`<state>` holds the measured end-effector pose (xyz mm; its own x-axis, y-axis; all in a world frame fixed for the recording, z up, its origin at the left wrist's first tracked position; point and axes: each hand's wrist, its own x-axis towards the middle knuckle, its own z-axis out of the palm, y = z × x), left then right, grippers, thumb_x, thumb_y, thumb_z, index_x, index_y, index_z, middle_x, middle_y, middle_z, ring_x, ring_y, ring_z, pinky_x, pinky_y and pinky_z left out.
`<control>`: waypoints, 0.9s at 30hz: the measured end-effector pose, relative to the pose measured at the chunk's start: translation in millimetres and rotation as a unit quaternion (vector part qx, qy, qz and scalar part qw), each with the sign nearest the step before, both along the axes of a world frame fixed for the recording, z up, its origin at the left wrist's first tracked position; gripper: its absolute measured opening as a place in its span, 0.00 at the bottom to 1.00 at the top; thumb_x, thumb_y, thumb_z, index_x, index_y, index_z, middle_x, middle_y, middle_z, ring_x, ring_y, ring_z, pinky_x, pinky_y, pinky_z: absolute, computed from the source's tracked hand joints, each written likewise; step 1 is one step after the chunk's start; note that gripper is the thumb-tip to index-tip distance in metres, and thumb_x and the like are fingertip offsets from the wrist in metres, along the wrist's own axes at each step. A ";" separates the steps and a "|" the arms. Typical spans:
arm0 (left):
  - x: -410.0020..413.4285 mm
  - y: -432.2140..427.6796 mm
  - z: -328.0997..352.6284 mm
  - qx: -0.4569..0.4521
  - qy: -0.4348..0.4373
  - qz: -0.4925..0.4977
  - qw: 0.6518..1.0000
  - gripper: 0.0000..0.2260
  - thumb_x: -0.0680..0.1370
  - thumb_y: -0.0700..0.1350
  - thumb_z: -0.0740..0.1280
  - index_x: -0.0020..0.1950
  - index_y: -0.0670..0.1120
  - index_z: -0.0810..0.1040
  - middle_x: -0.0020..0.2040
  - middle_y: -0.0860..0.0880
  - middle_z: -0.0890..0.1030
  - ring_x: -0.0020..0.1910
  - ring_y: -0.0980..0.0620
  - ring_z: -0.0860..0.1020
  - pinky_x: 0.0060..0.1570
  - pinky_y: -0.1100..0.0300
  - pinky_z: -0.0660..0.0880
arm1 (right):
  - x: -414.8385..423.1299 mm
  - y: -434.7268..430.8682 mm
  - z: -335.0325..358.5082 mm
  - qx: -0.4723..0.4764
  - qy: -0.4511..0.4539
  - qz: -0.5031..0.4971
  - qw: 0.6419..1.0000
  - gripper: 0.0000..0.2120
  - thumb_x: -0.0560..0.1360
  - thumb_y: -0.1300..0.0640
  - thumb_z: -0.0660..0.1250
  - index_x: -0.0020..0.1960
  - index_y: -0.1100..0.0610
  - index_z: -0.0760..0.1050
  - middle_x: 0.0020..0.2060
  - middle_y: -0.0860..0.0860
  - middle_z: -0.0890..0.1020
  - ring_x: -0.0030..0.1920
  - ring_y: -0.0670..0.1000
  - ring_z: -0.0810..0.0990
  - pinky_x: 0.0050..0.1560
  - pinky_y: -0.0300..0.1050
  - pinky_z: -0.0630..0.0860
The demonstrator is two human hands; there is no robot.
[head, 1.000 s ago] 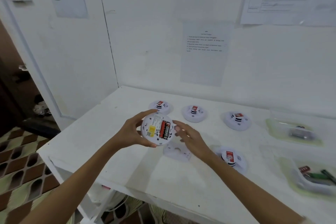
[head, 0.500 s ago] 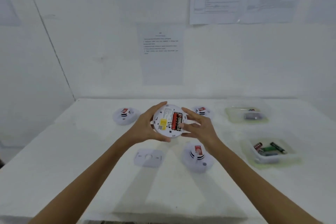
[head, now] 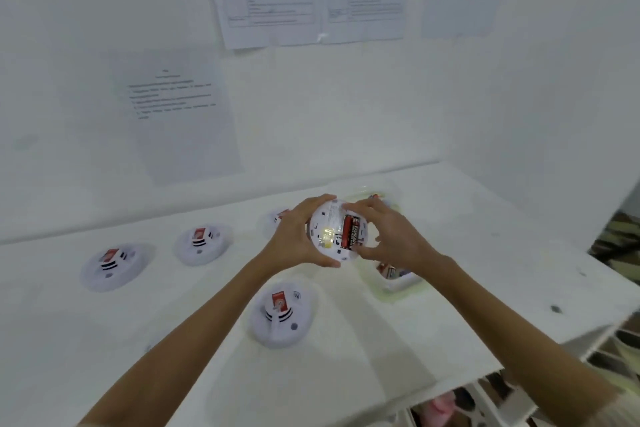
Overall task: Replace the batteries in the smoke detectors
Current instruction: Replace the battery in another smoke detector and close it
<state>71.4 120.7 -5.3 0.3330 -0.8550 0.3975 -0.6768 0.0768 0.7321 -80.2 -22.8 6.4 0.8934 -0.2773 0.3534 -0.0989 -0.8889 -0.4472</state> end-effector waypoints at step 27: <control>-51.0 -95.5 -32.4 -0.001 0.021 0.020 1.000 0.41 0.50 0.54 0.79 0.62 0.59 0.69 0.60 0.61 0.73 0.58 0.66 0.73 0.54 0.72 0.71 | -36.1 -96.9 -20.1 -0.088 0.059 0.038 0.994 0.33 0.69 0.49 0.71 0.69 0.54 0.61 0.63 0.51 0.70 0.52 0.52 0.75 0.41 0.39 0.68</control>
<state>20.4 25.2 -37.6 0.3825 -0.8407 0.3834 -0.6480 0.0517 0.7599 -116.3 -119.7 -13.7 0.9478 -0.1499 0.2814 -0.0709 -0.9596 -0.2725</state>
